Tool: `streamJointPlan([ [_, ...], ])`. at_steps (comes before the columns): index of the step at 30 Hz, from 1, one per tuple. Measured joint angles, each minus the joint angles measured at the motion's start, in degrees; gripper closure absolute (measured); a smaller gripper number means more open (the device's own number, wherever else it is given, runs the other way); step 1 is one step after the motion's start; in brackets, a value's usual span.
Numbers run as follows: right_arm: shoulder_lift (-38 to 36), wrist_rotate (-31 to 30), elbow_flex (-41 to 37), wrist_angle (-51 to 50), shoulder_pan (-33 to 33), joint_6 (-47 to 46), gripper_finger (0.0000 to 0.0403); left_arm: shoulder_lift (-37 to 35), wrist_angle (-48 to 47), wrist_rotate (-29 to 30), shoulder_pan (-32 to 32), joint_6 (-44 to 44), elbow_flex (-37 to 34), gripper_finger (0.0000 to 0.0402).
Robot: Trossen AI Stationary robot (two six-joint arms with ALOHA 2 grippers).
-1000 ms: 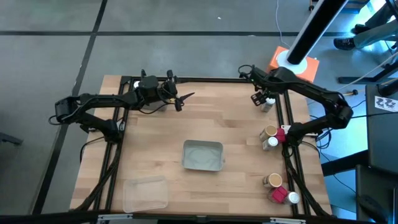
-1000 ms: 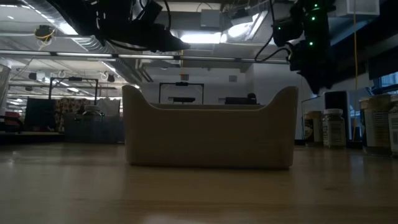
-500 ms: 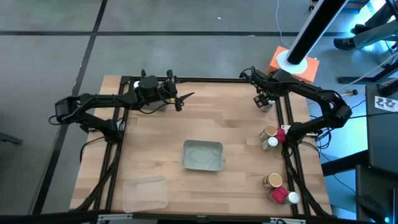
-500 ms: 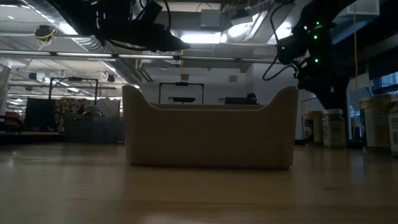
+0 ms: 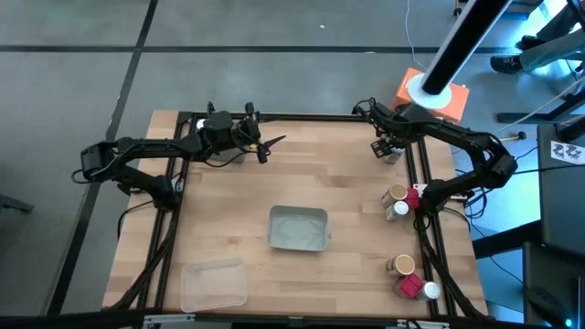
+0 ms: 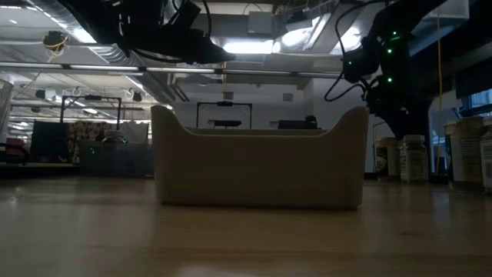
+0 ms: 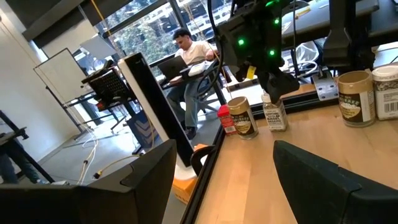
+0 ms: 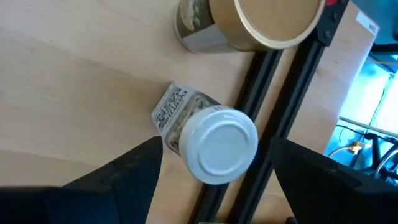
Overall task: Sort spices by type
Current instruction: Put the top white seasoning bottle into the black bin
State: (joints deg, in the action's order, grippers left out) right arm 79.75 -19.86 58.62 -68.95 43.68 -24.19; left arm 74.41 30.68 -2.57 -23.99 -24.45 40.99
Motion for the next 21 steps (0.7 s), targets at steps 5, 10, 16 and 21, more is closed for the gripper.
streamJointPlan([
  [5, 0.0, 0.3, -3.3, 1.2, 0.3, -1.4, 0.0107, 0.0, 0.0, 0.0, 0.0, 0.0, 0.0, 0.0144],
  [10, 0.0, 0.9, -5.9, 5.2, 0.3, -0.5, 0.0107, 0.0, 0.2, 0.0, 0.0, 0.0, 0.0, 0.0144],
  [16, 0.0, 1.5, -6.6, 8.7, 0.3, 0.6, 0.0107, 0.0, 0.4, 0.0, 0.0, 0.0, 0.0, 0.0144],
  [21, 0.0, 1.6, -6.6, 9.4, 0.3, 0.7, 0.0107, 0.0, 0.4, 0.0, 0.0, 0.0, 0.0, 0.0144],
])
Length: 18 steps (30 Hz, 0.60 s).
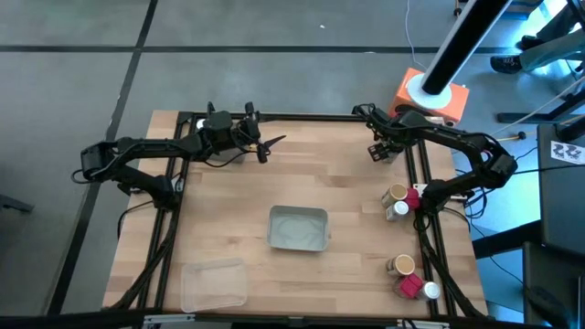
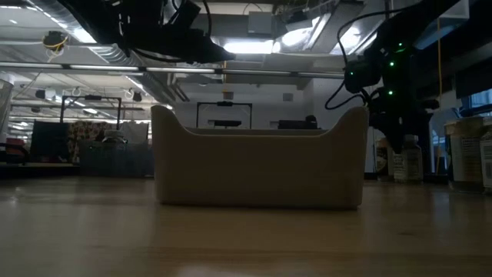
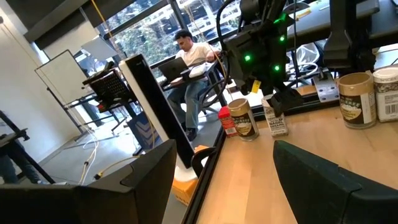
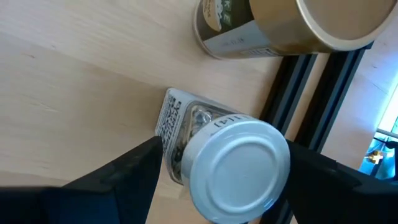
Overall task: Sort spices by type
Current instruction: Put the top white seasoning bottle into the black bin
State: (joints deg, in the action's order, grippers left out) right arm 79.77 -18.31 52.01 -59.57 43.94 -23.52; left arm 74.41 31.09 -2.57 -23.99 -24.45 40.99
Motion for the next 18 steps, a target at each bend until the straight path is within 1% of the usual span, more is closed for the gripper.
streamJointPlan([
  [5, 0.0, 0.3, 0.0, 0.0, 0.0, 0.0, 0.0113, 0.0, 0.0, 0.0, 0.0, 0.0, 0.0, 0.0144],
  [13, -0.1, 1.0, 0.0, 0.1, -0.1, 2.3, 0.0168, 0.0, 0.0, 0.0, 0.0, 0.0, 0.0, 0.0144],
  [18, -0.1, 1.6, 0.0, 0.2, -0.1, 3.8, 0.0179, 0.0, 0.0, 0.0, 0.0, 0.0, 0.0, 0.0144],
])
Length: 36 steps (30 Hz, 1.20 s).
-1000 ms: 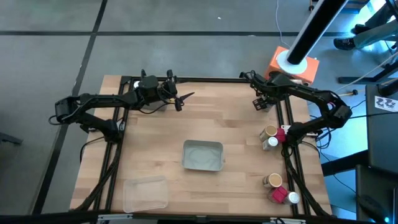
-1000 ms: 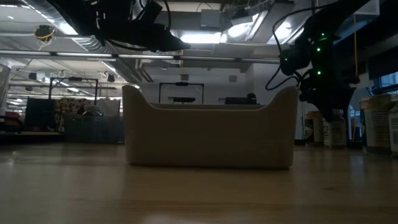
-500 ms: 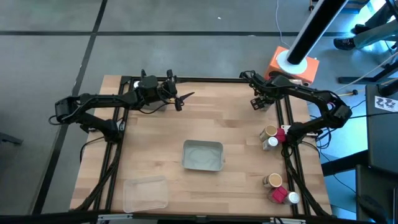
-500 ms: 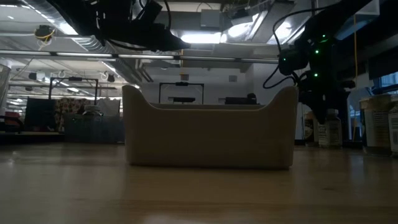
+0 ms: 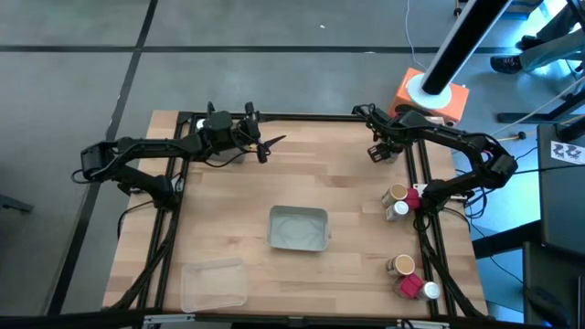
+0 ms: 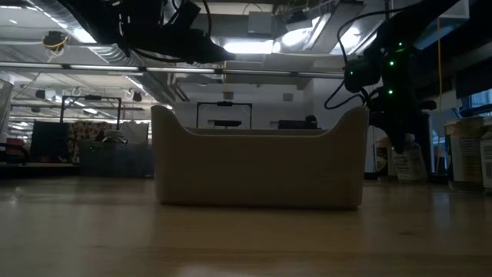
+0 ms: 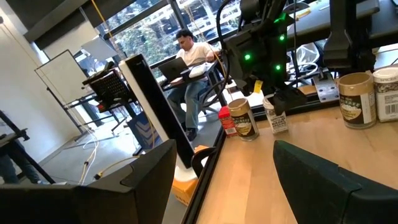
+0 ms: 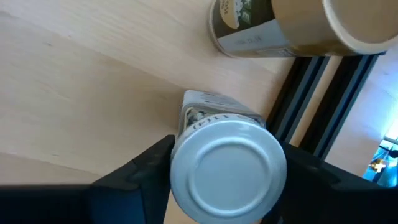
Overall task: Sort spices by type
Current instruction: Put the top white seasoning bottle into the black bin
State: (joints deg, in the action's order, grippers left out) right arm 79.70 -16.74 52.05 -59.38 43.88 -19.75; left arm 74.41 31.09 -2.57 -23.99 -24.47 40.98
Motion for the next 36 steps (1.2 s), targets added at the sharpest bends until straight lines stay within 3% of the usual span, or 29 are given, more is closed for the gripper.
streamJointPlan([
  [6, -0.2, 1.3, 0.0, 0.7, 0.0, 2.4, 0.0181, 0.0, 0.0, 0.0, 0.0, 0.0, 0.0, 0.0144],
  [19, -0.4, 12.1, 5.8, 4.4, -0.1, 8.9, 0.0181, 0.0, 1.3, 0.0, 0.0, 0.0, 0.0, 0.0144],
  [24, -0.4, 14.8, 6.0, 10.7, -3.1, 11.7, 0.0181, 0.0, 1.2, 0.0, 0.0, 0.0, 0.0, 0.0144],
  [36, -0.4, 14.9, 6.0, 26.6, -12.6, 16.9, 0.0181, 0.0, 1.3, 0.0, 0.0, 0.0, 0.0, 0.0144],
])
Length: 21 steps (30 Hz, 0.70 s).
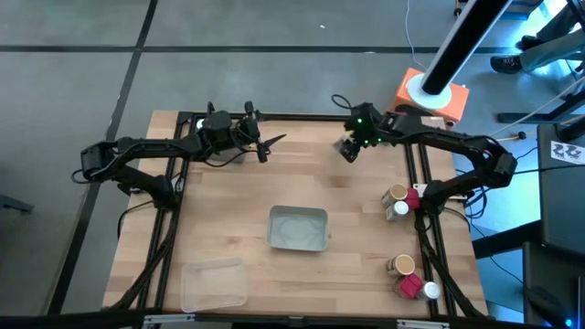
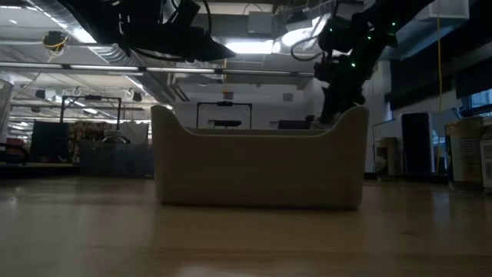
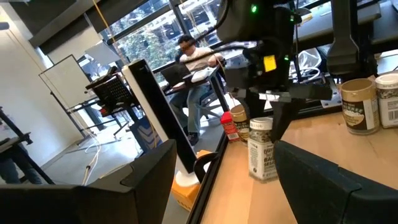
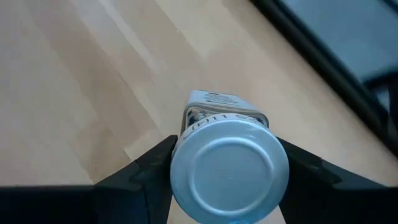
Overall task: Sort spices by type
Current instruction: Put the top white seasoning bottle into the black bin
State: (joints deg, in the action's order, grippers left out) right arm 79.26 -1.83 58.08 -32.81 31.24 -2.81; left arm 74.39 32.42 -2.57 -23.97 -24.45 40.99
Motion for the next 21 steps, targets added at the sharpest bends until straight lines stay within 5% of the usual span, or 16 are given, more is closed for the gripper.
streamJointPlan([
  [8, 0.0, 3.9, 0.2, 10.2, -3.5, 2.1, 0.0181, 0.0, 0.0, 0.0, 0.0, 0.0, 0.0, 0.0144],
  [21, 10.0, 5.5, 17.7, 1.2, -5.0, 4.3, 0.0181, 0.0, -0.3, 0.0, 0.0, 0.0, 0.0, 0.0144],
])
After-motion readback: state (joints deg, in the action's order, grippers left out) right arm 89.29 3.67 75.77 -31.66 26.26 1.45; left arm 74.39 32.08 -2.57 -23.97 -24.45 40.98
